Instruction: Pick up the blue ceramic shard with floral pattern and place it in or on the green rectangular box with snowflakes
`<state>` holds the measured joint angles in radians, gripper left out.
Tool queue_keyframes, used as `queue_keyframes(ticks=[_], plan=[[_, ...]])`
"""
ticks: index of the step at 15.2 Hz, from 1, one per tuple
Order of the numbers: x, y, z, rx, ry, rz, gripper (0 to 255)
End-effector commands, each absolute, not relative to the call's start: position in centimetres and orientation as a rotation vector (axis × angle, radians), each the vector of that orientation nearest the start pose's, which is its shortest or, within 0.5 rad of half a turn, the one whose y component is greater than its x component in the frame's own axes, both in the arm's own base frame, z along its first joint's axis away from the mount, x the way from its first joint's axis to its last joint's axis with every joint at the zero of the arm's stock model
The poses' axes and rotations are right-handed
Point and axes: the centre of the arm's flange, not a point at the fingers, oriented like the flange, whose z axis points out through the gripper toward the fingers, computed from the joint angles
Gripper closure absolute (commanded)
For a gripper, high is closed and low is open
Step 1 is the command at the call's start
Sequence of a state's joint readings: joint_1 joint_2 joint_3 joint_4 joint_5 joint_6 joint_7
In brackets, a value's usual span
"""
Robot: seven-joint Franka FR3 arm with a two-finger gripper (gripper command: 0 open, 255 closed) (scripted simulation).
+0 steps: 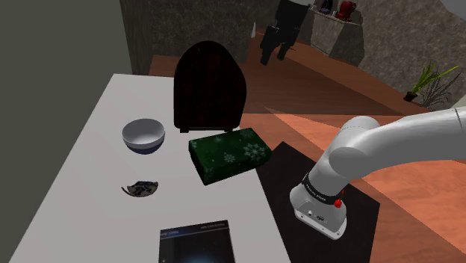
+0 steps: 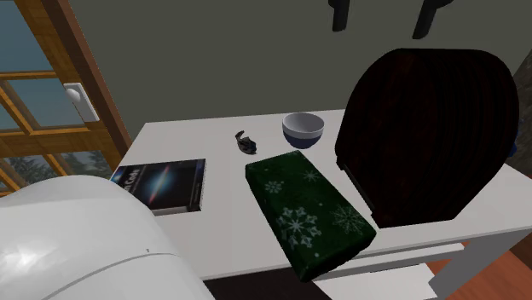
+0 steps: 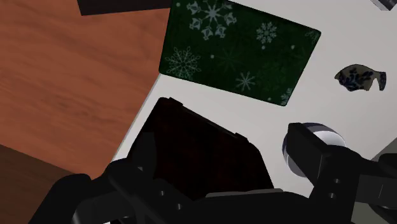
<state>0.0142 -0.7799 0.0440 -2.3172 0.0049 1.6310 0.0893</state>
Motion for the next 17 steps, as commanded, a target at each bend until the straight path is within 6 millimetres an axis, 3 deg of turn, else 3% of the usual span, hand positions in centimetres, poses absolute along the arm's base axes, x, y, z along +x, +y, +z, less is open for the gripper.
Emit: queue_keyframes(ticks=[1,9,17], plan=[[31.4,2.3,61.2,-3.157,0.067,-0.15,0],[37.4,8.7,55.0,-3.17,-0.25,-0.121,0],[42.0,16.0,48.4,-3.15,-0.568,-0.091,0]])
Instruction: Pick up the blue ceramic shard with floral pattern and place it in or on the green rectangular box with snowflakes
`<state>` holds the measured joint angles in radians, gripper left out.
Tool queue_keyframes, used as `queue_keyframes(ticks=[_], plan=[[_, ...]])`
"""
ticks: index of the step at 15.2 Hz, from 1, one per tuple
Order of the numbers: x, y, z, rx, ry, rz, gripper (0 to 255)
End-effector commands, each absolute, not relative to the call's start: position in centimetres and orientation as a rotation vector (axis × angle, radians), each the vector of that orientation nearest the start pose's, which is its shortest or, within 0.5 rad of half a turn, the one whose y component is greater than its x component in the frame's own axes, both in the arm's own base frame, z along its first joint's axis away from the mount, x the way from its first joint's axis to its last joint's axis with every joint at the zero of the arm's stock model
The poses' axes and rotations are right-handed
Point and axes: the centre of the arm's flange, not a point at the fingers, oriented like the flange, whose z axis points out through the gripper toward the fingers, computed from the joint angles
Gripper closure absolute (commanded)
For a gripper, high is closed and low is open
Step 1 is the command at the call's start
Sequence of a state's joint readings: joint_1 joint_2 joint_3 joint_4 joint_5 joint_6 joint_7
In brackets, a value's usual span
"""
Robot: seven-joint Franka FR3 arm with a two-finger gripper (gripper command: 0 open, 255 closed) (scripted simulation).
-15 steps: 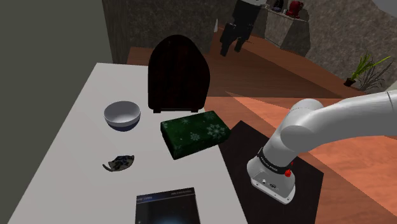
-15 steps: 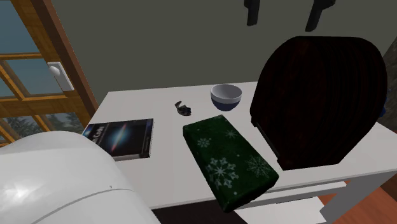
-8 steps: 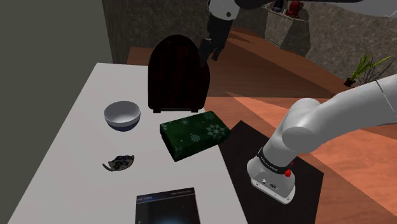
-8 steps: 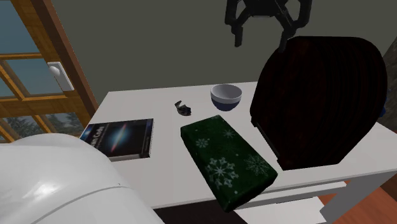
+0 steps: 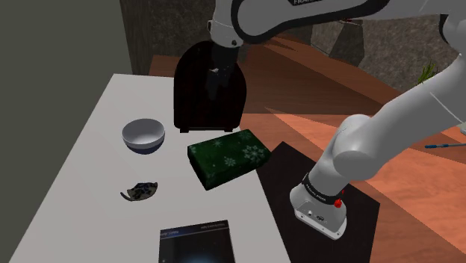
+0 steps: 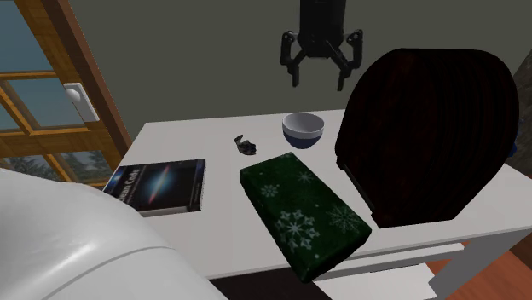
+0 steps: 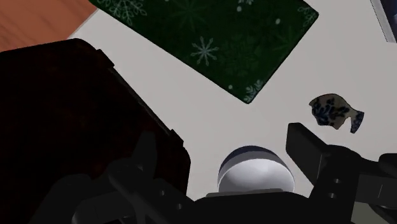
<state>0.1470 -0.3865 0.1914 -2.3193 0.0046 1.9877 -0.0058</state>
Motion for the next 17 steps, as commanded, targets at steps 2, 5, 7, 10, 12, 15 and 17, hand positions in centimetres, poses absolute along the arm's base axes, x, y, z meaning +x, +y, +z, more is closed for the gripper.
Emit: queue_keyframes(ticks=[2,5,7,10,12,15,17], plan=[[42.8,17.9,46.7,-3.14,-0.648,-0.084,0],[44.0,20.8,44.1,-3.121,-0.767,-0.072,0],[44.6,22.8,42.3,-3.106,-0.845,-0.064,0],[45.3,25.7,39.7,-3.079,-0.963,-0.052,0],[45.6,27.7,37.9,-3.059,-1.041,-0.044,0],[46.0,30.7,35.2,-3.024,-1.158,-0.032,0],[46.0,32.7,33.4,-2.999,-1.235,-0.023,0]])
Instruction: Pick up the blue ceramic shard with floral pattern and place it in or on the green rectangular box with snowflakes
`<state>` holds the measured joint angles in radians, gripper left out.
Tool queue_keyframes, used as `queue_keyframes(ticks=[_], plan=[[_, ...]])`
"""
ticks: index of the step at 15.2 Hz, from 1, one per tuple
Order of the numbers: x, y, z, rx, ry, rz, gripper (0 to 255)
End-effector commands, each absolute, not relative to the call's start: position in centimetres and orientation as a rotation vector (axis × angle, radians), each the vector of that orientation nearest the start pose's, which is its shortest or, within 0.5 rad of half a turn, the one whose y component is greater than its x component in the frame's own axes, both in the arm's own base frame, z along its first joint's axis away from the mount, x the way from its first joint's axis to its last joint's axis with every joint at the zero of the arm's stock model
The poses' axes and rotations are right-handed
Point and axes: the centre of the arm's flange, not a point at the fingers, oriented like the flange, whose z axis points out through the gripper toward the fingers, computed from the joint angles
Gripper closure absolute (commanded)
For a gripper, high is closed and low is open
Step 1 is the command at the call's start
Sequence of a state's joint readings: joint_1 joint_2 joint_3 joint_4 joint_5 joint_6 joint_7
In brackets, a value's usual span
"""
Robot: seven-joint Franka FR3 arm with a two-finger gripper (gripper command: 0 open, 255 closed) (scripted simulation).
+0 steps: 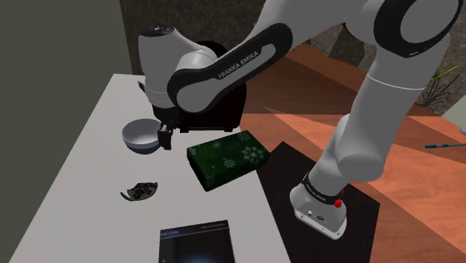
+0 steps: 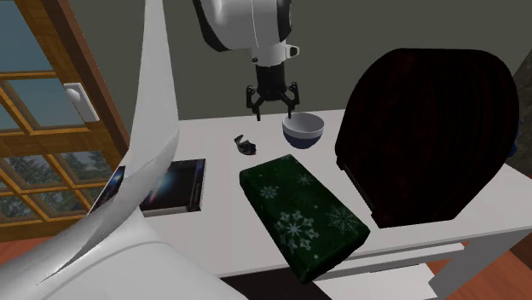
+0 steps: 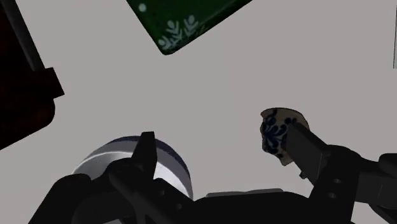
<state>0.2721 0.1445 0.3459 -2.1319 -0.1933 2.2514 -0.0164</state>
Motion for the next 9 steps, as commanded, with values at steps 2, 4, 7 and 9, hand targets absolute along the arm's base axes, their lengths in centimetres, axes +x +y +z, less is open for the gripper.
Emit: queue_keyframes(ticks=[2,4,7,9], plan=[[46.0,34.7,31.5,-2.971,-1.311,-0.015,0],[45.9,36.6,29.7,-2.942,-1.387,-0.007,0],[45.5,39.5,26.9,-2.894,-1.499,0.006,0],[45.1,41.4,25.0,-2.859,-1.573,0.014,0]])
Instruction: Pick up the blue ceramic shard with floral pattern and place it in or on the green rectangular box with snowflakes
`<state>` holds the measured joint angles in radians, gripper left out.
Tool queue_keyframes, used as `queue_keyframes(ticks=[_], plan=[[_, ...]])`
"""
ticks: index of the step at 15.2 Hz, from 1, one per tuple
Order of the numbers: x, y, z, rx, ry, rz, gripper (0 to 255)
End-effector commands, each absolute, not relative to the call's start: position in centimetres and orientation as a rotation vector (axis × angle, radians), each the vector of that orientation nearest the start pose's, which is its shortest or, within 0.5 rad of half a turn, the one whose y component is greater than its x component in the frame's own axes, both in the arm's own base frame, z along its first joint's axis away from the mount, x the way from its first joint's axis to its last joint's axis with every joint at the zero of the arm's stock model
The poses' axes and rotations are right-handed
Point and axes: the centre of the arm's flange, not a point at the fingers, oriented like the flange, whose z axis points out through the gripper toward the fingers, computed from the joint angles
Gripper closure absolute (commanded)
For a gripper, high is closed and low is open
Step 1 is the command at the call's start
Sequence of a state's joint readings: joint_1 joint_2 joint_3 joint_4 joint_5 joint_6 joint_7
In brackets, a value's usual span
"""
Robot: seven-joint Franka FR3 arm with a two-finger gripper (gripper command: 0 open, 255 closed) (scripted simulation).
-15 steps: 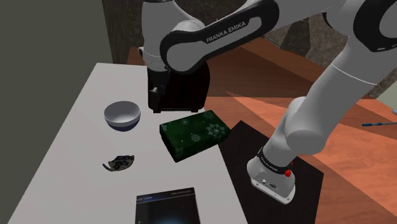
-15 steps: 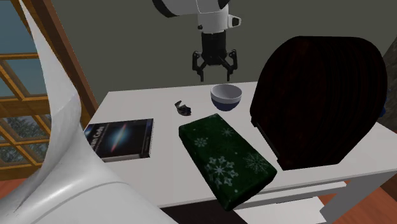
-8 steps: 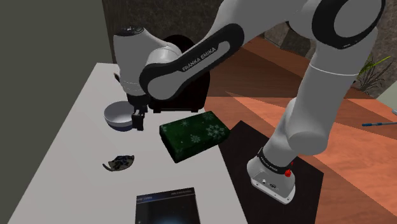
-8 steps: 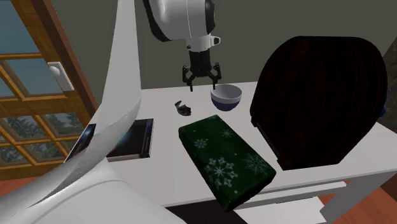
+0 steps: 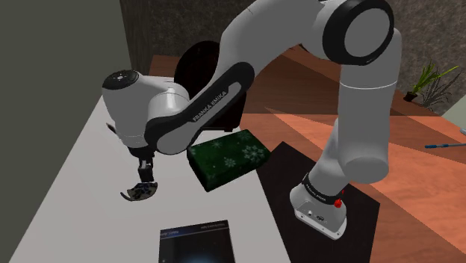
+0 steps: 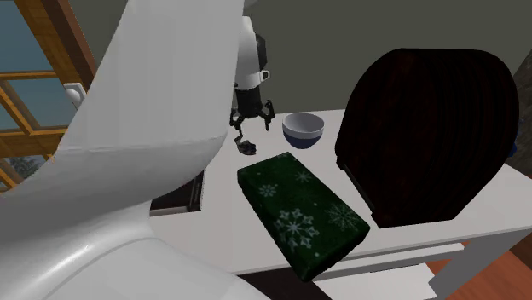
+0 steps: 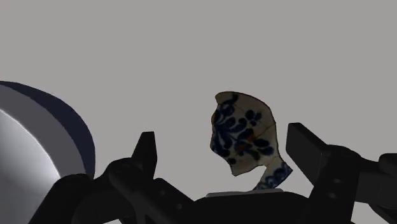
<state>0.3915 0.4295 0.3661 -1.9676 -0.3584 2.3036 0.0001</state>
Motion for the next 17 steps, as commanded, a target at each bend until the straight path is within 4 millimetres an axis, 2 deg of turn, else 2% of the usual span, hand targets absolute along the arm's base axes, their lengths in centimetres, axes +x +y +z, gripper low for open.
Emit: queue_keyframes(ticks=[1,3,4,11,17], plan=[[44.8,42.3,24.0,-2.841,-1.61,0.018,0],[44.3,44.2,22.1,-2.803,-1.682,0.027,0],[44.2,44.4,21.9,-2.799,-1.691,0.027,0],[44.4,43.9,17.9,-2.799,-1.691,0.027,0],[44.4,43.9,17.9,-2.799,-1.691,0.027,0]])
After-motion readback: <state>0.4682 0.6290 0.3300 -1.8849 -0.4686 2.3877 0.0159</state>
